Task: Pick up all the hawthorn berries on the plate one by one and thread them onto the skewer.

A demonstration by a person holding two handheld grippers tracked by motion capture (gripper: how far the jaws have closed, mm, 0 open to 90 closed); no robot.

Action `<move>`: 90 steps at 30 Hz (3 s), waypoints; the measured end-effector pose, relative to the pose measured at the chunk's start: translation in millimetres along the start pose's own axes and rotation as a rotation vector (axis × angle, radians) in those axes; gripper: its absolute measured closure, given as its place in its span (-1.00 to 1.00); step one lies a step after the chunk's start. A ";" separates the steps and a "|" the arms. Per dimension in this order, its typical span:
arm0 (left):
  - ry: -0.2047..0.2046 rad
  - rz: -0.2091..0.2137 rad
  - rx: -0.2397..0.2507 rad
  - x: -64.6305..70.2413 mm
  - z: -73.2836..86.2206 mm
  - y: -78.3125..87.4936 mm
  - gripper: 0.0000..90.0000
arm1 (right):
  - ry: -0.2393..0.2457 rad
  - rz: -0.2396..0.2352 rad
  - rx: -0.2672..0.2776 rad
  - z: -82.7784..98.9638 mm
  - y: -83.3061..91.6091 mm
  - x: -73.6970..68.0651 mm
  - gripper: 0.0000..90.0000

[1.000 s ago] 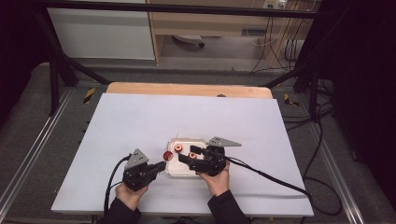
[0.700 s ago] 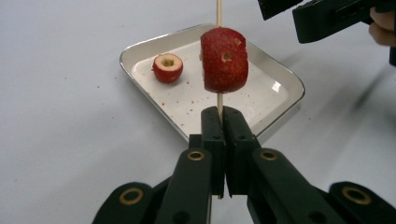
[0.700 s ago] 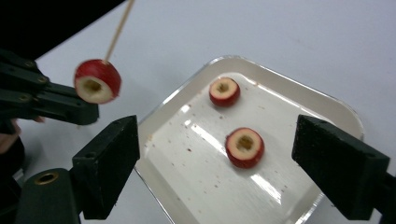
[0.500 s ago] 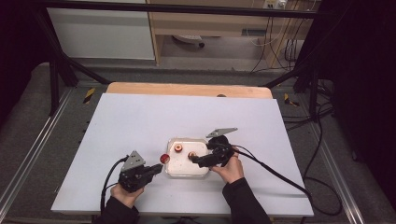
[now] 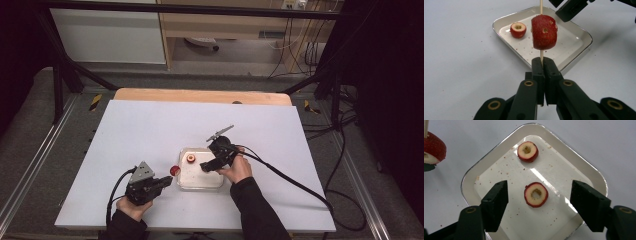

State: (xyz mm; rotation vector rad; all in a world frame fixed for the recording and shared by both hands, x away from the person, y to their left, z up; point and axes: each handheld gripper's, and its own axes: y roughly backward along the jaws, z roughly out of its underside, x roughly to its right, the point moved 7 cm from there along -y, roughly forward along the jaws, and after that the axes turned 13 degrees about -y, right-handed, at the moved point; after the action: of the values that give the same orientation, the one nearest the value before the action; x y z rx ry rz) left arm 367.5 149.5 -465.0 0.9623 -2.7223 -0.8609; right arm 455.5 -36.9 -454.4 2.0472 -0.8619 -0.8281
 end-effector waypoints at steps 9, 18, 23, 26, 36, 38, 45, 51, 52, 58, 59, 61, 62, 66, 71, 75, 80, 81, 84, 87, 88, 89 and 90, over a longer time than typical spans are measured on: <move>-0.009 0.003 -0.005 0.4 0.1 -0.2 0.96 | 0.028 0.010 -0.101 -2.8 -15.9 -2.1 -0.02; -0.009 0.005 -0.004 1.0 -0.2 -0.9 0.96 | 0.104 0.023 -0.167 2.1 -24.6 1.1 0.11; -0.011 0.006 -0.005 1.2 -0.3 -1.1 0.96 | 0.124 0.011 -0.177 2.9 -27.7 1.2 0.19; -0.013 0.007 -0.006 1.4 -0.4 -1.3 0.96 | 0.128 0.011 -0.180 3.2 -29.1 1.4 0.24; -0.015 0.009 -0.009 1.9 -0.3 -2.1 0.96 | 0.118 0.004 -0.186 3.1 -29.7 1.8 0.34; -0.015 0.008 -0.007 2.2 -0.7 -2.1 0.96 | 0.109 0.003 -0.192 3.2 -29.2 2.0 0.35; -0.013 0.003 0.003 1.8 -2.0 0.1 0.96 | 0.022 -0.028 -0.120 -4.8 -15.2 -1.6 0.36; -0.013 -0.008 0.017 2.5 -4.1 2.4 0.96 | -0.074 -0.083 -0.020 -14.0 6.5 -5.5 0.36; -0.013 -0.008 0.020 2.8 -4.4 2.7 0.96 | -0.088 -0.099 0.005 -15.1 10.0 -6.5 0.36; -0.007 -0.011 0.033 5.6 -7.1 4.5 0.96 | -0.172 -0.197 0.143 -15.2 29.0 -9.3 0.36; -0.006 -0.011 0.037 6.2 -7.6 4.6 0.96 | -0.185 -0.215 0.167 -14.6 31.6 -9.7 0.36; -0.005 -0.012 0.040 6.7 -8.2 5.2 0.96 | -0.210 -0.250 0.217 -13.4 36.7 -10.8 0.36; -0.002 -0.013 0.042 7.0 -8.5 5.3 0.96 | -0.220 -0.265 0.238 -12.5 39.0 -11.5 0.36; 0.010 -0.018 0.053 8.2 -10.0 6.2 0.96 | -0.265 -0.313 0.340 -10.6 45.7 -11.6 0.36; 0.027 -0.023 0.066 10.0 -12.1 7.4 0.96 | -0.326 -0.373 0.465 -9.6 49.7 -8.9 0.36; 0.046 -0.025 0.070 10.8 -12.7 7.0 0.96 | -0.355 -0.402 0.551 -9.6 51.1 -7.7 0.36; 0.046 -0.026 0.071 12.5 -14.0 7.2 0.96 | -0.375 -0.426 0.634 -10.8 51.7 -9.1 0.37; 0.047 -0.026 0.072 12.9 -14.3 7.2 0.96 | -0.377 -0.428 0.646 -11.0 51.8 -9.5 0.37; 0.052 -0.025 0.074 13.7 -15.0 7.4 0.96 | -0.388 -0.443 0.690 -13.0 53.2 -11.1 0.37; 0.058 -0.033 0.076 14.4 -16.0 7.3 0.96 | -0.407 -0.470 0.729 -15.6 56.6 -12.5 0.37; 0.060 -0.033 0.076 14.7 -16.4 7.3 0.96 | -0.413 -0.475 0.745 -16.3 58.1 -12.7 0.37; 0.062 -0.034 0.077 15.2 -16.8 7.4 0.96 | -0.417 -0.478 0.762 -17.3 59.5 -12.9 0.37; 0.064 -0.036 0.078 15.6 -17.4 7.5 0.96 | -0.425 -0.488 0.774 -18.0 60.8 -13.3 0.37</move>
State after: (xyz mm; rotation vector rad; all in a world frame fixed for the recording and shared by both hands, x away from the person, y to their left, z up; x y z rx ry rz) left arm 356.3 136.5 -447.5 1.0388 -2.7100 -0.7209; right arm 443.9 -49.4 -391.9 2.8883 -1.0313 -1.3866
